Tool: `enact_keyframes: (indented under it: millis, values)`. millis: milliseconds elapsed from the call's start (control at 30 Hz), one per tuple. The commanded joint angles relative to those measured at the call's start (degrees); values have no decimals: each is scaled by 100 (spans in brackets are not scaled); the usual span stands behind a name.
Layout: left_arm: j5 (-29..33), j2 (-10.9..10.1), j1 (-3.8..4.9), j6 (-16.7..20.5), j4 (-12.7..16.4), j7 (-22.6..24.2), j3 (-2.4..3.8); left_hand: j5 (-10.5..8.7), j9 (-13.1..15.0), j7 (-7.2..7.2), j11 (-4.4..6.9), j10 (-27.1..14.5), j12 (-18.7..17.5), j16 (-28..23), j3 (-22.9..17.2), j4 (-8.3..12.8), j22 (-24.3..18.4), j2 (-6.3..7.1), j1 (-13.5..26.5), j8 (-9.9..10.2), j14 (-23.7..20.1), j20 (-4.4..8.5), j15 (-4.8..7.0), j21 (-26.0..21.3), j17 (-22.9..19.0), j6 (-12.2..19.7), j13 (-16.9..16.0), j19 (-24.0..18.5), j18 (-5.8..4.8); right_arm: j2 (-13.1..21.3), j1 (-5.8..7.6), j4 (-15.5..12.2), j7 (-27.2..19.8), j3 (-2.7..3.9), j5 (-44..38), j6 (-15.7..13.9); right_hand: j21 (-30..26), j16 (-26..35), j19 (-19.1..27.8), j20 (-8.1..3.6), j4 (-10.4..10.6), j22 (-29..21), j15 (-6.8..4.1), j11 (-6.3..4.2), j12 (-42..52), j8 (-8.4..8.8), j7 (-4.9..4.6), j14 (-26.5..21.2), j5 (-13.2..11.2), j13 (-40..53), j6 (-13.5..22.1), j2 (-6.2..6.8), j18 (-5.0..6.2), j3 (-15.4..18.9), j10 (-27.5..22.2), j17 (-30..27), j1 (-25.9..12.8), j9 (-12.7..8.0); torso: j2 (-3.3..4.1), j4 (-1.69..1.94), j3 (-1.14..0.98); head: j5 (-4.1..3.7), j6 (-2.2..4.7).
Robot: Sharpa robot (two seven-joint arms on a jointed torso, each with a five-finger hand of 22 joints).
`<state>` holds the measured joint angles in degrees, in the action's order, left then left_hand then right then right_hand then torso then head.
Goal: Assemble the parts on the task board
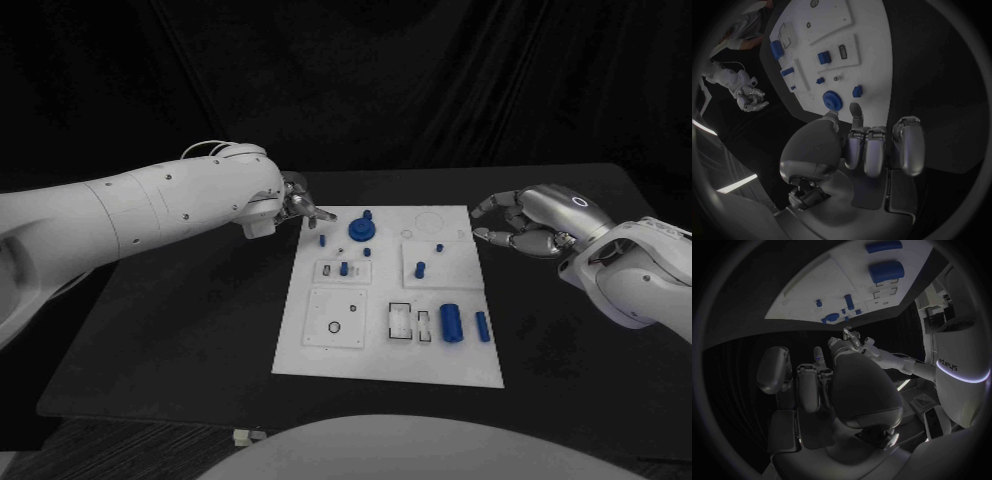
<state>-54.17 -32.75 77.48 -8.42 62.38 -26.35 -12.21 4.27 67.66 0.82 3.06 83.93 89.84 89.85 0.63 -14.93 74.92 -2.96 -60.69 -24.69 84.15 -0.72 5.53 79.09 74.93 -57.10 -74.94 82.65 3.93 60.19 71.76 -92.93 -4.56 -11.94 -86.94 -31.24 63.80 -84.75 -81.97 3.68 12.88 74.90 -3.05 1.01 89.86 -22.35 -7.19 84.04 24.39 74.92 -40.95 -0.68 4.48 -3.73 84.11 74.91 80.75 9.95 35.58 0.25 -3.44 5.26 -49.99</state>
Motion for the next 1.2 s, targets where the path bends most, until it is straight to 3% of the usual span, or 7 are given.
enact_keyframes:
  millis: [33,733,1200]
  values:
    - [-1,15,-28,-81,-22,75,4,19,21,12,-13,607,16,15,35,9,480,-15,-84,6,585,-10,6,-41,1507,79,-1506,-35,-34,-1,-13,-8,81,4,-32,31,-34,39,45,-11,4,802,45,40,14,11,18,446,33,1508,-41,-6,73,-32,589,880,50,-8,3,-6,2,0,-1]
    - [-1,154,-168,-246,-205,61,4,53,40,61,-56,607,16,15,48,29,447,-61,-137,92,585,-41,-30,-101,1507,244,-1506,-78,-20,6,-13,-27,119,4,-32,68,-39,31,44,-12,2,802,45,40,14,5,20,448,38,1508,-56,-9,74,-40,589,889,53,-10,5,-4,2,-17,-1]
    - [-1,176,-212,-302,-246,35,5,55,38,64,-60,607,16,15,48,30,440,-68,-141,100,585,-44,-33,-111,1507,253,-1506,-84,-18,-3,-18,-26,125,4,-32,92,-39,31,44,-12,2,802,45,40,14,5,20,448,38,1508,-56,-9,74,-40,589,889,53,-10,1,0,0,-10,-1]
